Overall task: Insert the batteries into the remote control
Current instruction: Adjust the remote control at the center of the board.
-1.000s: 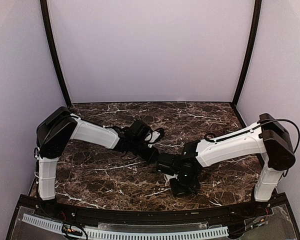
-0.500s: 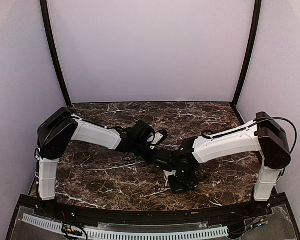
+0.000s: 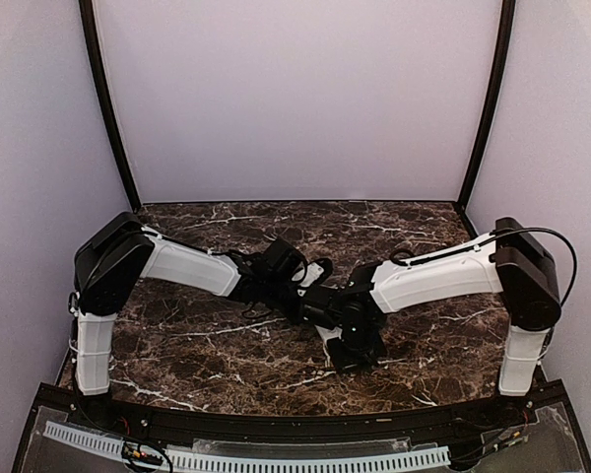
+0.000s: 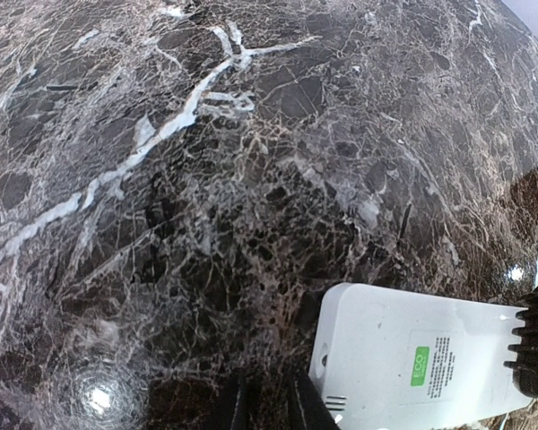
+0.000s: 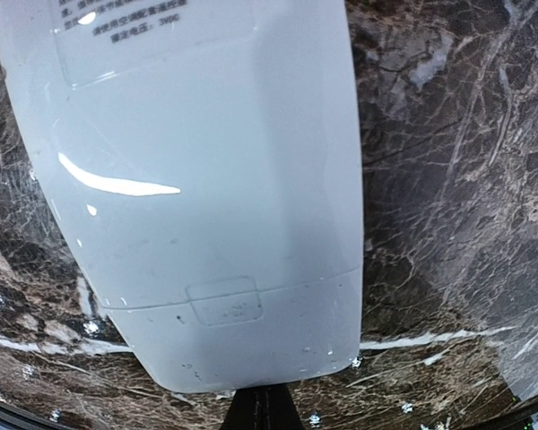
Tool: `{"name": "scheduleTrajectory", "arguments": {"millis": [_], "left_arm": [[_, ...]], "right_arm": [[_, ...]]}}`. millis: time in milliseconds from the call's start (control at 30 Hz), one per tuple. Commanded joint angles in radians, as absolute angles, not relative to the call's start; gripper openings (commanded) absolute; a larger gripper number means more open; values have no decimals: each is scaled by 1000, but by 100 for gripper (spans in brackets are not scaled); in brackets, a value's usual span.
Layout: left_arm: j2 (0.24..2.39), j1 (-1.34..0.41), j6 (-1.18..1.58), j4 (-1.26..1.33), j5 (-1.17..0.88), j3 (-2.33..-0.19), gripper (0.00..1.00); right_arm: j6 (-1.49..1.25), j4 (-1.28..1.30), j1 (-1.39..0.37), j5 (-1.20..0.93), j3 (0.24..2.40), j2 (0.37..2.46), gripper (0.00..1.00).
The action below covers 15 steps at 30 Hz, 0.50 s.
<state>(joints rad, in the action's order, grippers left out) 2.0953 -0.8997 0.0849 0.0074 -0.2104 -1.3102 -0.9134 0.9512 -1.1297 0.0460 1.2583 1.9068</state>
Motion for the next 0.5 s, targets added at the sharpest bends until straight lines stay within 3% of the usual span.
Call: {"name": "scheduleTrajectory", "arguments": {"millis": [0, 267, 467], "left_arm": [[2117, -908, 72, -62, -212, -1312, 16], [2117, -910, 62, -70, -185, -1314, 16], [2117, -910, 54, -82, -178, -1319, 15]], "right_arm": [[-911, 927, -1114, 99, 1238, 1884, 0], [-896, 913, -1114, 8, 1155, 1730, 0], [-907, 919, -1112, -28, 1143, 1779, 0]]}}
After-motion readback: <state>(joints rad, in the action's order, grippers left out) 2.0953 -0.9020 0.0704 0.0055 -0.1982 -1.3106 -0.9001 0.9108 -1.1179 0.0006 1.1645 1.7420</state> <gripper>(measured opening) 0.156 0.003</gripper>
